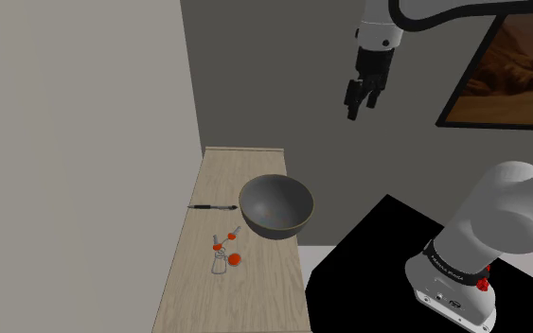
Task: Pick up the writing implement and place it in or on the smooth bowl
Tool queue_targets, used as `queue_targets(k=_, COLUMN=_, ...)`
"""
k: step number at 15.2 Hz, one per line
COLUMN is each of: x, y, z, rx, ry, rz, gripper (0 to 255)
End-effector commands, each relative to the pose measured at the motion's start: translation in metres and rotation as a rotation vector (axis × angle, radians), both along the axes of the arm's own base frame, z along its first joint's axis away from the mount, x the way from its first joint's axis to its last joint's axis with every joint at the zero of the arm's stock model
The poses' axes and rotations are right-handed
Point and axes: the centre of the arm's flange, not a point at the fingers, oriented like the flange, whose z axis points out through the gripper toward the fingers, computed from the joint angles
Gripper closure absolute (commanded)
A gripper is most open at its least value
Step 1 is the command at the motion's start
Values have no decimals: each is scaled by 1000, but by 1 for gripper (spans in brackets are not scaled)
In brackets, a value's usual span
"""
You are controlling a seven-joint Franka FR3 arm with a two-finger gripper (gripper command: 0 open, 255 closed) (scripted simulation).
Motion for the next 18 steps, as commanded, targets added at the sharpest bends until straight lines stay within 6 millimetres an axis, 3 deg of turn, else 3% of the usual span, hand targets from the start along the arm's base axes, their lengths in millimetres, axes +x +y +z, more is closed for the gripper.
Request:
queue_targets(k=1, x=17, y=16, z=-11, rx=11, ry=0, rz=50, gripper=0)
queue_targets(k=10, x=82, y=94, z=-63, rx=55, ry=4, rz=270, gripper=0)
queue_targets(k=18, x=125, y=175, z=-106, rx=94, ry=7, rz=465, gripper=0)
